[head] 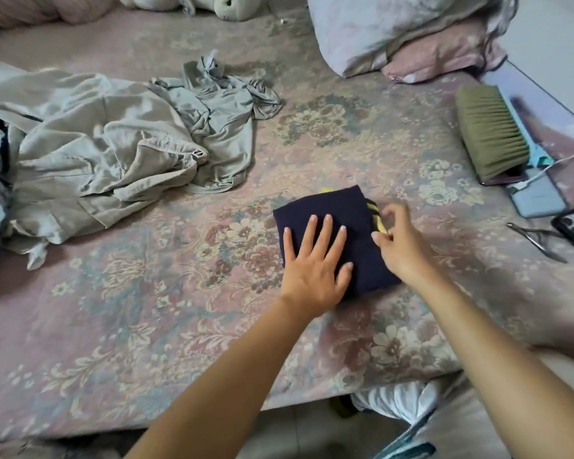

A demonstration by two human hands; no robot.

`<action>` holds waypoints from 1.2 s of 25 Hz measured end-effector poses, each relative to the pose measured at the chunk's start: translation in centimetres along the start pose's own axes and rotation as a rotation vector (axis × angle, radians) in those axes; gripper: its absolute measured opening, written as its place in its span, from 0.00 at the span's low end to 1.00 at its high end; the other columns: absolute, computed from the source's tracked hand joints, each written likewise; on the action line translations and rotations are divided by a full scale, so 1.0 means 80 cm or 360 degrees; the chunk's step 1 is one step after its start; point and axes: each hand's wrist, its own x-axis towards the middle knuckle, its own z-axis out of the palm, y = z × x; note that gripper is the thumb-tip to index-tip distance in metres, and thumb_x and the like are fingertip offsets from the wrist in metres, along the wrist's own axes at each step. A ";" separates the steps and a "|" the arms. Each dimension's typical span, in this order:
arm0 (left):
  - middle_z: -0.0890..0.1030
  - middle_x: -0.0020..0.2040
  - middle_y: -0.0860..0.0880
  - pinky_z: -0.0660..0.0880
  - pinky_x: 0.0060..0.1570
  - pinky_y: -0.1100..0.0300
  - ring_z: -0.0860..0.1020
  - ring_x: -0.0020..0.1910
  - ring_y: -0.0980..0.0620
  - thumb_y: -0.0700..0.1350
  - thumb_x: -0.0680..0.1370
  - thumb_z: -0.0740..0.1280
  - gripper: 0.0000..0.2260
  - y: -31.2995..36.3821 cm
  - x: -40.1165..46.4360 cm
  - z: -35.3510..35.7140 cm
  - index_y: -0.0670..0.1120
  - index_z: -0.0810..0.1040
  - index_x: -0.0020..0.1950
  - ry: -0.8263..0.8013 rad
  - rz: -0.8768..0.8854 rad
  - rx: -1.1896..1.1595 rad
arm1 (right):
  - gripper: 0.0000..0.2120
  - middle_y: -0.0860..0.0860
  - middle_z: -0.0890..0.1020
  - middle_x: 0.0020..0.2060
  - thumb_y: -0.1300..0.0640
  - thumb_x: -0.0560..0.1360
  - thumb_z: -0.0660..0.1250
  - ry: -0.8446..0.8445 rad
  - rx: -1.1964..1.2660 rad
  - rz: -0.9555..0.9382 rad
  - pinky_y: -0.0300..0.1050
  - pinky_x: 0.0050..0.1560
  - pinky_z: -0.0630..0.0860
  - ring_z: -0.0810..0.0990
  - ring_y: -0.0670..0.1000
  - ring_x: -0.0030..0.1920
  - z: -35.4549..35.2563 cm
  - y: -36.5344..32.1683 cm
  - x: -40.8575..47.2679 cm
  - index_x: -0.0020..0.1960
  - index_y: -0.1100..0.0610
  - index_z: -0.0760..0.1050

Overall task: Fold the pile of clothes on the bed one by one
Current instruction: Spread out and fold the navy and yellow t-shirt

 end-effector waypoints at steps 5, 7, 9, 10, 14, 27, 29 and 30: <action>0.43 0.78 0.44 0.38 0.67 0.30 0.39 0.76 0.43 0.60 0.76 0.38 0.31 0.012 0.006 0.012 0.53 0.48 0.78 -0.0411 -0.0077 0.0225 | 0.07 0.48 0.67 0.33 0.60 0.79 0.60 0.0078 -0.0034 -0.0136 0.48 0.35 0.62 0.66 0.50 0.31 0.022 0.027 -0.008 0.48 0.58 0.61; 0.37 0.77 0.45 0.35 0.66 0.31 0.35 0.75 0.43 0.60 0.77 0.38 0.30 0.015 0.011 0.009 0.53 0.42 0.78 -0.0478 -0.0113 0.0271 | 0.05 0.54 0.74 0.42 0.62 0.78 0.61 0.0194 -0.0260 -0.0271 0.52 0.42 0.69 0.74 0.57 0.41 0.017 0.027 -0.006 0.52 0.62 0.68; 0.36 0.77 0.45 0.36 0.66 0.30 0.34 0.75 0.44 0.60 0.79 0.41 0.29 0.018 0.016 0.002 0.51 0.40 0.78 -0.0520 -0.0116 0.0245 | 0.13 0.58 0.76 0.58 0.64 0.78 0.60 0.0279 -0.0394 -0.0512 0.53 0.56 0.70 0.74 0.60 0.59 0.014 0.014 -0.007 0.62 0.63 0.72; 0.38 0.78 0.44 0.37 0.67 0.31 0.36 0.76 0.44 0.60 0.79 0.41 0.30 0.016 0.018 0.001 0.50 0.41 0.78 -0.0515 -0.0106 0.0198 | 0.16 0.55 0.73 0.65 0.63 0.80 0.58 0.0188 -0.0213 -0.0576 0.49 0.64 0.67 0.70 0.56 0.66 0.013 0.001 -0.010 0.67 0.61 0.70; 0.59 0.75 0.38 0.54 0.69 0.33 0.55 0.76 0.42 0.61 0.76 0.51 0.35 -0.012 -0.021 0.012 0.38 0.60 0.75 0.0083 0.0037 -0.0156 | 0.27 0.40 0.47 0.74 0.42 0.81 0.44 -0.0423 -0.0346 -0.0696 0.44 0.76 0.42 0.42 0.42 0.74 0.031 0.023 -0.017 0.77 0.51 0.49; 0.41 0.78 0.45 0.54 0.72 0.39 0.37 0.76 0.46 0.71 0.66 0.63 0.50 -0.047 -0.029 0.007 0.50 0.44 0.78 -0.0473 0.0179 -0.0266 | 0.49 0.69 0.62 0.70 0.26 0.71 0.39 -0.0423 -0.1586 -0.1345 0.64 0.69 0.62 0.62 0.66 0.71 0.023 0.043 -0.030 0.73 0.65 0.56; 0.40 0.78 0.44 0.52 0.73 0.41 0.36 0.76 0.45 0.70 0.66 0.65 0.52 -0.048 -0.025 0.004 0.47 0.42 0.78 -0.0519 0.0170 -0.0210 | 0.54 0.68 0.53 0.74 0.23 0.66 0.48 -0.0577 -0.1720 -0.1301 0.61 0.73 0.54 0.53 0.65 0.75 0.012 0.034 -0.019 0.76 0.62 0.47; 0.42 0.78 0.43 0.55 0.72 0.40 0.38 0.76 0.43 0.69 0.68 0.65 0.50 -0.047 -0.021 0.001 0.46 0.44 0.78 -0.0481 0.0183 -0.0213 | 0.54 0.67 0.48 0.75 0.25 0.66 0.54 -0.0634 -0.1750 -0.1215 0.59 0.74 0.49 0.48 0.63 0.76 0.007 0.026 -0.015 0.77 0.60 0.43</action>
